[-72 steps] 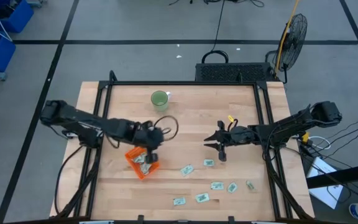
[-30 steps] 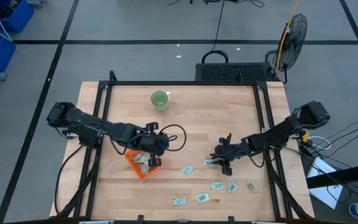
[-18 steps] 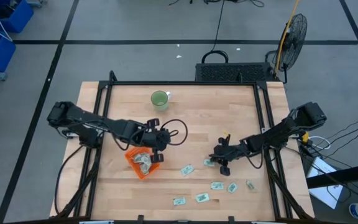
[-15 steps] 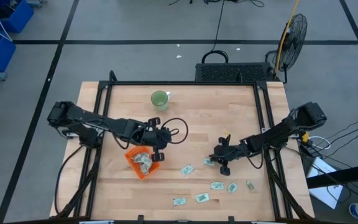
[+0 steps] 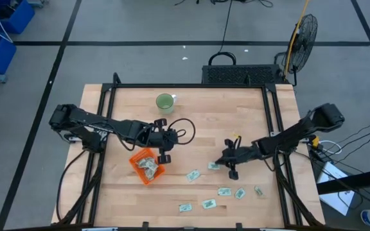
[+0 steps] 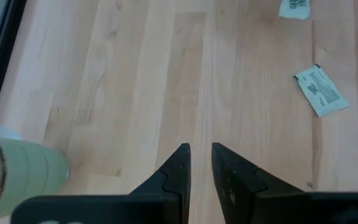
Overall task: Pick and place Stevia / Truvia into bins
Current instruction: Put the stevia packet into the orange basket
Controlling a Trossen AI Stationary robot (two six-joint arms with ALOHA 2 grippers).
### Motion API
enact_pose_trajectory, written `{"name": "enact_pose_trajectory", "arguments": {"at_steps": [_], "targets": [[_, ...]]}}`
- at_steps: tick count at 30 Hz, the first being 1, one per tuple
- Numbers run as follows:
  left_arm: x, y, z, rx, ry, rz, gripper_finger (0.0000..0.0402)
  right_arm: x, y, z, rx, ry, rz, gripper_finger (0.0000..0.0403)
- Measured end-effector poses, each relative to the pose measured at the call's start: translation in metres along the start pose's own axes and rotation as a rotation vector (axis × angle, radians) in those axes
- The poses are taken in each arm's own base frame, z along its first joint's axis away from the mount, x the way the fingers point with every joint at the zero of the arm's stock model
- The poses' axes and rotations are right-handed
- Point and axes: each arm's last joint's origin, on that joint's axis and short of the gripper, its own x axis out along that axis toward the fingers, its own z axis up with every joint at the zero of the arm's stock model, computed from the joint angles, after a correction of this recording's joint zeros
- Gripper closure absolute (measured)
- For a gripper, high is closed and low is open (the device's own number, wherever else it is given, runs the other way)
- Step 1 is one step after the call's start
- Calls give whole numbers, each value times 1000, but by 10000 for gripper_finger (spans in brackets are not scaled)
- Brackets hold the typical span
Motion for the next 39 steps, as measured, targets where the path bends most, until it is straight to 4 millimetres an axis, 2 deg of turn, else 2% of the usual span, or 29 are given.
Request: {"name": "enact_pose_trajectory", "arguments": {"at_steps": [4,10,15,22,24,31,39], "targets": [[0,0,3,-11,-33,-6,330,-4,-2,9,-69,-79,-64,403],[2,8,19,-172,-162,-70,330,-7,-10,18,-295,-159,-325,403],[8,15,28,-179,-231,-67,330,-11,-11,31,-445,-251,-488,403],[37,23,45,-314,-352,-88,330,-19,-7,50,-525,-426,-533,403],[44,24,54,-333,-419,-148,330,-19,-7,51,-536,-427,-537,403],[66,29,59,-446,-440,-284,330,-17,-8,47,-554,-384,-535,403],[70,32,60,-479,-439,-290,330,-17,-8,47,-556,-378,-534,403]]}}
